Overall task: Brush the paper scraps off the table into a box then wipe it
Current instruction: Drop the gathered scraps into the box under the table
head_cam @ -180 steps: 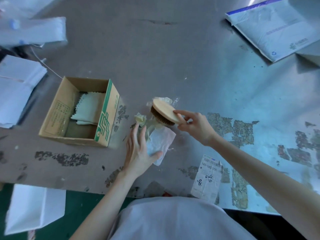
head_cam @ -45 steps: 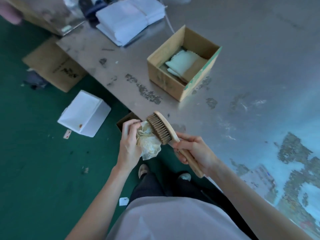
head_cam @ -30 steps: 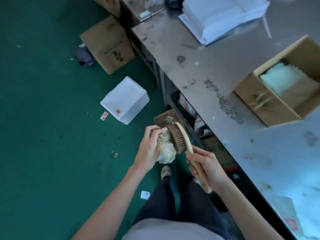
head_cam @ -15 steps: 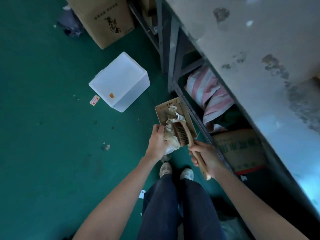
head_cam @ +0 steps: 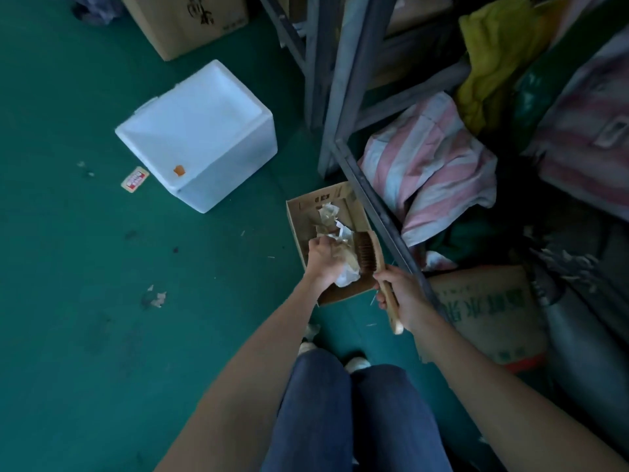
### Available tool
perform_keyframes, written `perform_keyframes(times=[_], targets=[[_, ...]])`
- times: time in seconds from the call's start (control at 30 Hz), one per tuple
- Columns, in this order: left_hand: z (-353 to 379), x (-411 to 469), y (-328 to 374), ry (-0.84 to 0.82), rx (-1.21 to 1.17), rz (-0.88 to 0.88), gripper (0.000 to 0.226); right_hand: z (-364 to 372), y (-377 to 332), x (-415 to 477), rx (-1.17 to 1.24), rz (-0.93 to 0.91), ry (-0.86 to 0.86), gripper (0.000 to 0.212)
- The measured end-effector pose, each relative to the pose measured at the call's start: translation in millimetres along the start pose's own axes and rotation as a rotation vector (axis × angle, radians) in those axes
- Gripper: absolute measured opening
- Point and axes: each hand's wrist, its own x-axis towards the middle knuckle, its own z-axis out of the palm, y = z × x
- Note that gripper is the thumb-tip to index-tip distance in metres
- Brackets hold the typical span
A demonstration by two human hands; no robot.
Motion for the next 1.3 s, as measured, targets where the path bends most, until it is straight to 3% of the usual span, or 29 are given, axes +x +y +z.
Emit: perform_keyframes(times=[0.23, 0.47, 0.67, 1.03, 1.3], targets=[[24, 30, -29, 0.011, -0.252, -0.150, 0.063, -1, 17, 51, 0.000, -0.042, 0.096, 0.035], [26, 23, -68, 0.037, -0.405, -0.156, 0.042, -10, 36, 67, -0.073, -0.096, 0.129, 0.037], [21, 1, -76, 0.091, -0.404, -0.183, 0.028, -15, 44, 56, -0.117, -0.105, 0.127, 0.041], [-60, -134, 30, 0.128, -0.444, -0.201, 0.022, -16, -11, -119, 0.025, -0.042, -0.003, 0.029], [-124, -245, 123, 0.158, -0.418, -0.092, 0.017, -23, -63, -259, 0.032, -0.063, -0.070, 0.040]])
